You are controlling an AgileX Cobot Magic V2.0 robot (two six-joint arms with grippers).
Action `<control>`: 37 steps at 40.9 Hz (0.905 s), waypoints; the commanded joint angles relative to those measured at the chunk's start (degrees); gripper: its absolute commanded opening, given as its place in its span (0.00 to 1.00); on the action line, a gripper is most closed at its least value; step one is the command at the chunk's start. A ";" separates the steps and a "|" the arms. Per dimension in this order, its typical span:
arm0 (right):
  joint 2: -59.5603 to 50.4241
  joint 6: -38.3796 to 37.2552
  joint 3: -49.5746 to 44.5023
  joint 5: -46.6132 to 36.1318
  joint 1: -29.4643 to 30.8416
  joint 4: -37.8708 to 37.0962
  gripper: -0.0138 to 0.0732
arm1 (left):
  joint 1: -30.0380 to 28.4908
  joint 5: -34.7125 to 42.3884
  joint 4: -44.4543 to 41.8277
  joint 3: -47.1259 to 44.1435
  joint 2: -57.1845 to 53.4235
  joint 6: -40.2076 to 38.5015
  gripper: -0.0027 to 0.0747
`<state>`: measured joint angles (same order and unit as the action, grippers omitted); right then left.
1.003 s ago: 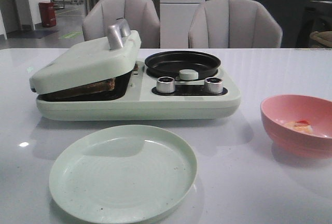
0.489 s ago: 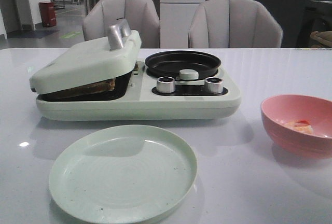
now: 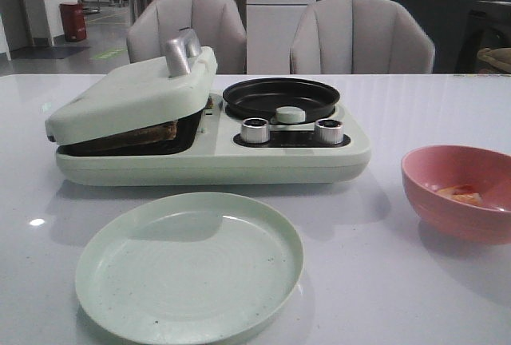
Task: Make breakfast with bread and shrimp
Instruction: 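Reach the right gripper to the pink bowl rim and grasp it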
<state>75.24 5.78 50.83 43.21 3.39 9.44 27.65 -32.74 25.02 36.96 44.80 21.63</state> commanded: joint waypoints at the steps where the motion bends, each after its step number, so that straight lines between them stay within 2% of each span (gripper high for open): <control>1: 3.66 1.72 3.91 -3.17 0.81 0.52 0.72 | -0.16 3.92 0.95 1.61 -0.11 -0.48 0.17; 11: 14.41 1.84 7.45 -8.79 0.81 0.52 0.72 | -0.16 3.92 0.95 1.61 -0.02 -0.48 0.17; 20: 20.08 1.84 9.28 -10.23 0.81 0.46 0.70 | -0.16 3.83 0.95 1.61 -0.02 -0.48 0.17; 22: 20.49 1.84 9.58 -10.02 0.81 0.46 0.65 | -0.16 3.83 0.95 1.61 -0.02 -0.48 0.17; 29: 20.57 1.84 9.63 -10.06 0.81 0.46 0.36 | -0.16 3.83 0.95 1.61 -0.02 -0.48 0.17; 37: 20.39 3.07 10.23 -8.96 0.81 0.24 0.17 | -0.16 3.83 0.95 1.61 -0.02 -0.48 0.17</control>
<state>98.07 7.34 58.91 34.75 3.81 10.03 27.65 -32.74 25.02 36.96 44.91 21.52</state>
